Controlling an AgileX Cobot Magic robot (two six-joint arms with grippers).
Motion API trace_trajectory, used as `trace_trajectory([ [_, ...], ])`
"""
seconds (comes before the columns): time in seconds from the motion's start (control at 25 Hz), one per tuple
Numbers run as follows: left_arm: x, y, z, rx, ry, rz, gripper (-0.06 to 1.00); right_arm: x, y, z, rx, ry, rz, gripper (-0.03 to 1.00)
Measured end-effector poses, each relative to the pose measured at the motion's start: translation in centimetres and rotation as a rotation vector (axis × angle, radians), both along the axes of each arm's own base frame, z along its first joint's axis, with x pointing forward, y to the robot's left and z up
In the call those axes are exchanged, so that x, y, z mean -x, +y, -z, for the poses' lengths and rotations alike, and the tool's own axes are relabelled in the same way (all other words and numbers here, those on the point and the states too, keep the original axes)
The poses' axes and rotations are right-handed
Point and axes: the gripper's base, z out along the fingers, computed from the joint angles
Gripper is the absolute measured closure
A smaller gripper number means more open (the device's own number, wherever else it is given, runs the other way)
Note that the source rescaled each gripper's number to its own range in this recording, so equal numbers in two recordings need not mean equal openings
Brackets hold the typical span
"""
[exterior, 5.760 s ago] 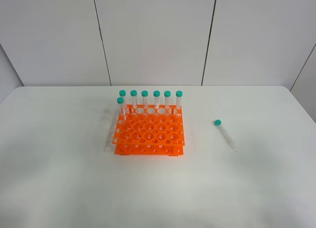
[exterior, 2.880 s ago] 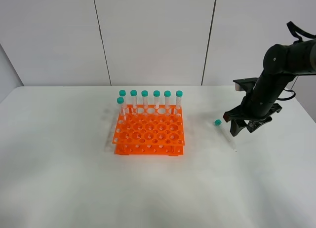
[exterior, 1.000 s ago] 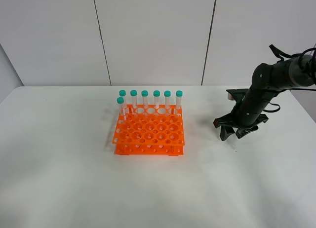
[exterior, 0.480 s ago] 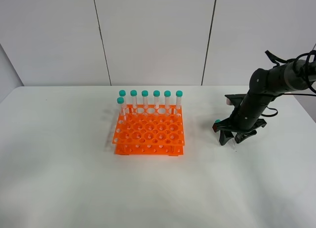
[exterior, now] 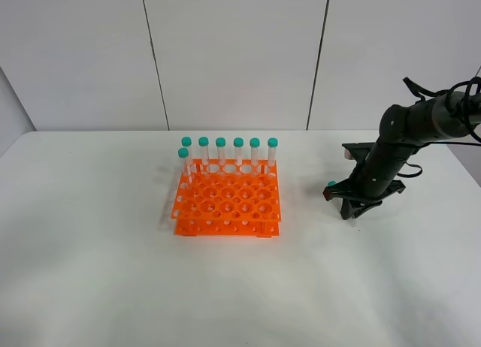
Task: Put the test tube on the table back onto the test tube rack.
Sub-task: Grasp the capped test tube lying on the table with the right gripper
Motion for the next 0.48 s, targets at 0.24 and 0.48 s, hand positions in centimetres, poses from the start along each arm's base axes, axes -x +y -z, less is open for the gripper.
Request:
trace_trajectory([
  [0.24,0.0,0.0,0.0,0.0,0.0,0.0,0.11,0.3,-0.1,0.0,0.012,0.031,-0.034,0.95],
  [0.48,0.0,0.0,0.0,0.0,0.0,0.0,0.11,1.1,-0.4,-2.3,0.047,0.051,-0.144,0.95],
])
